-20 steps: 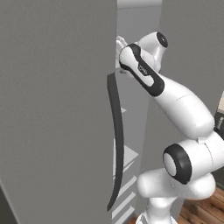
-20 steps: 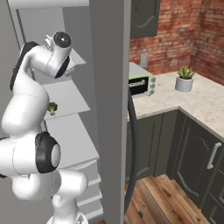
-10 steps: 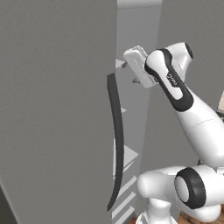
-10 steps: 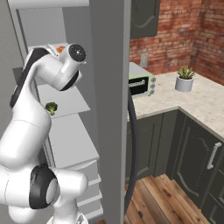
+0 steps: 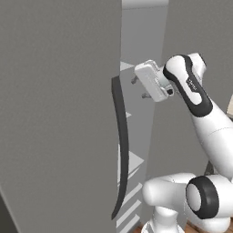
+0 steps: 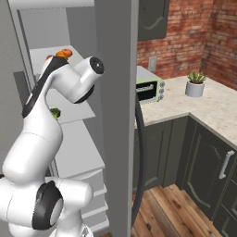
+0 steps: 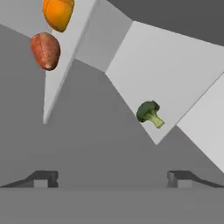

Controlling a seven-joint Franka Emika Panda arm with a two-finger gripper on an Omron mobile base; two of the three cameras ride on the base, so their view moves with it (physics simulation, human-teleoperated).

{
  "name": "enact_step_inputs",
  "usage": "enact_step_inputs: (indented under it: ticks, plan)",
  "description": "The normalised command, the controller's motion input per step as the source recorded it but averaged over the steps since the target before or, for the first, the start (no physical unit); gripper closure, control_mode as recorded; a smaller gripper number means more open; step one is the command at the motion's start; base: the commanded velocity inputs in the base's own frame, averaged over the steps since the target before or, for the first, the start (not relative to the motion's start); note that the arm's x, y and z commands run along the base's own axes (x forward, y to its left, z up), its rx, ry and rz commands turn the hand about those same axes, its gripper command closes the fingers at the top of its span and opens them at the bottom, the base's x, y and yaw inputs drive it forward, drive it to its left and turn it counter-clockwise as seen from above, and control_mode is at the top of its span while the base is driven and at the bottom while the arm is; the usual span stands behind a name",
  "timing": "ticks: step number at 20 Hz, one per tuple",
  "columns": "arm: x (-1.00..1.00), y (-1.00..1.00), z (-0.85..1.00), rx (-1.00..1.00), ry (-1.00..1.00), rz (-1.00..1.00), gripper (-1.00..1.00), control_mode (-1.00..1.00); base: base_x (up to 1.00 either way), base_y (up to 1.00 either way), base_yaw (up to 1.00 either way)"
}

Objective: Take the orange and broccoli from the second highest rack and move them to the highest rack where the squash and sweet potato are located, to maximize freezer space. Close the freezer door after rearranging.

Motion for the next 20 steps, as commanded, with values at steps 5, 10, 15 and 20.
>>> enact_step_inputs:
  ticks: [5,10,15,20]
  plan:
    - [0.00,0.00,-0.49,-0.07,0.14,0.22,-1.00,-1.00,0.00,0.00,0.00]
    - [0.05,0.04,-0.53,-0.09,0.13,0.20,-1.00,-1.00,0.00,0.00,0.00]
    - [0.07,0.21,-0.56,-0.06,0.00,0.13,-1.00,-1.00,0.00,0.00,0.00]
    - [0.05,0.33,-0.47,0.00,-0.09,0.01,-1.00,-1.00,0.00,0.00,0.00]
